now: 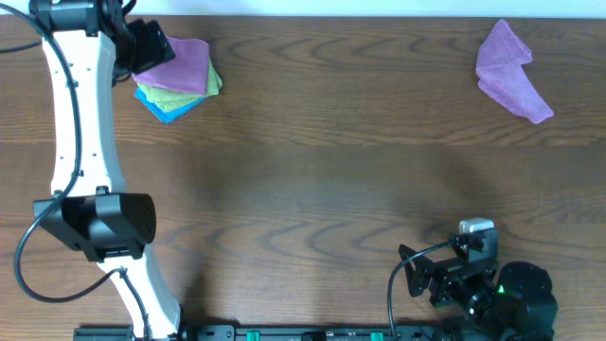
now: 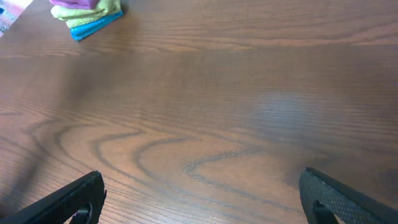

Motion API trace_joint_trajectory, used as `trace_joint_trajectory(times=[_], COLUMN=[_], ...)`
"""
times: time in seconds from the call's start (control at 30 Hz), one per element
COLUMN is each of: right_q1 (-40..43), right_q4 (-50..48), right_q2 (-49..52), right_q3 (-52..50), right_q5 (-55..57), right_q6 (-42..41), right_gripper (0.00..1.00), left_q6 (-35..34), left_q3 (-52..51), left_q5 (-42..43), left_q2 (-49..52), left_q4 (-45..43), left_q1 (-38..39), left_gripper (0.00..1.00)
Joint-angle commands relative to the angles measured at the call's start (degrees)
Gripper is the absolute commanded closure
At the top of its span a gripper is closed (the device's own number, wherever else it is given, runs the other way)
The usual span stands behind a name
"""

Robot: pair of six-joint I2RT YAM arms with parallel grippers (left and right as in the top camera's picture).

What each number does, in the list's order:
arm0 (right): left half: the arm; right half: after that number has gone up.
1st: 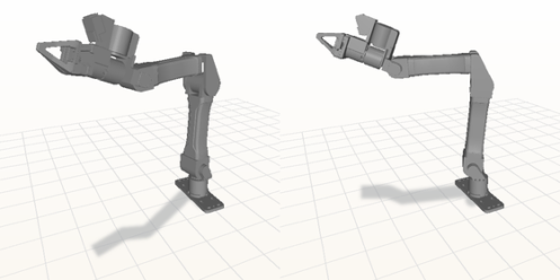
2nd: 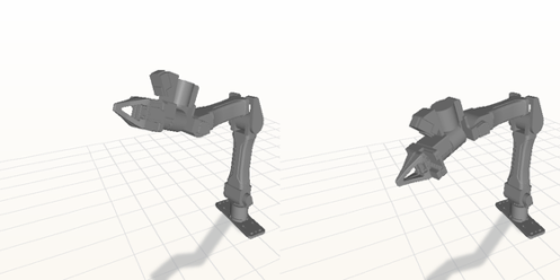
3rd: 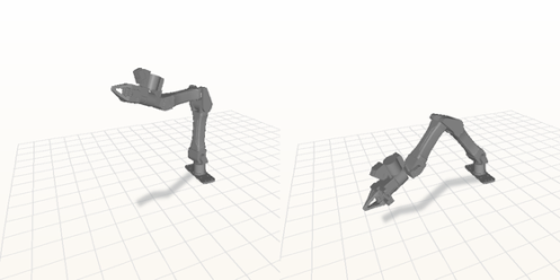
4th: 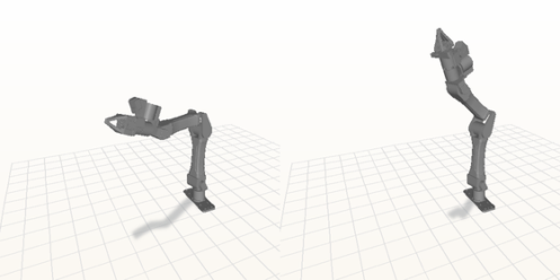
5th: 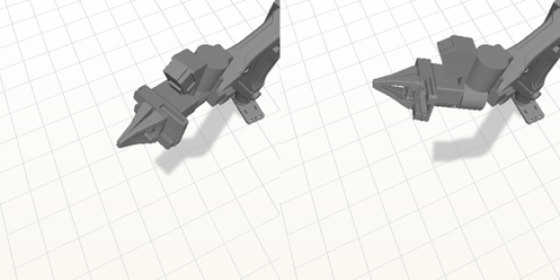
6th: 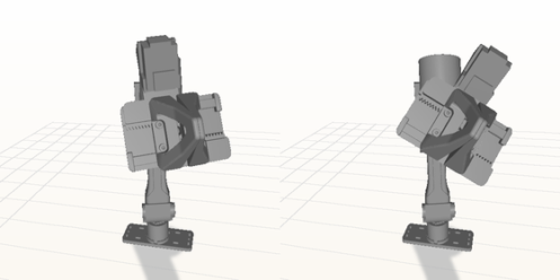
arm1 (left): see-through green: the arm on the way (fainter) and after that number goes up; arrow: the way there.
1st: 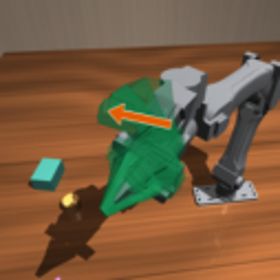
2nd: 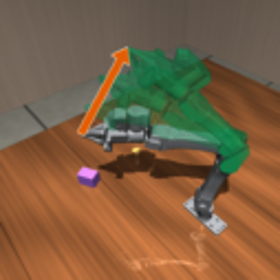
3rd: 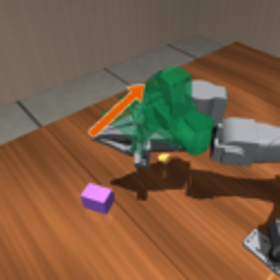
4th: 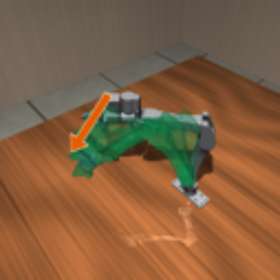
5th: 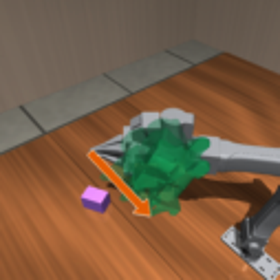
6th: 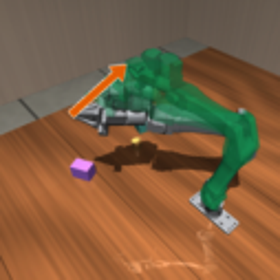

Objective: Fold the cloth

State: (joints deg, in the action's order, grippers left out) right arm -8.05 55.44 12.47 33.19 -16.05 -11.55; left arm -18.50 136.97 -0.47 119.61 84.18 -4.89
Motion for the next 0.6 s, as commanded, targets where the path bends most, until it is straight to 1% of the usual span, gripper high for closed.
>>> trace_joint_trajectory(times=[0.0,0.13,0.27,0.37,0.47,0.57], right_q1=[0.59,0.59,0.59,0.59,0.59,0.59], right_q4=[-0.07,-0.07,-0.07,-0.07,-0.07,-0.07], right_q2=[-0.31,-0.31,-0.31,-0.31,-0.31,-0.31], right_q3=[-0.26,-0.26,-0.26,-0.26,-0.26,-0.26], right_q5=[-0.24,-0.24,-0.24,-0.26,-0.24,-0.24], right_q6=[-0.63,-0.63,-0.63,-0.63,-0.63,-0.63], right_gripper=[0.01,0.01,0.01,0.01,0.01,0.01], left_q6=[4.33,5.79,6.71,7.39,7.41,7.39], left_q3=[1.31,1.31,1.31,1.31,1.31,1.29], left_q5=[-1.44,-1.42,-1.16,0.76,0.92,0.96], left_q2=[-1.01,-1.01,-1.22,-1.70,-2.64,-4.24], left_q4=[4.22,9.84,12.63,12.61,12.17,9.68], left_q1=[-0.35,-0.35,-0.33,-0.15,0.48,1.53], left_gripper=[0.05,0.04,0.04,0.05,0.05,0.05])
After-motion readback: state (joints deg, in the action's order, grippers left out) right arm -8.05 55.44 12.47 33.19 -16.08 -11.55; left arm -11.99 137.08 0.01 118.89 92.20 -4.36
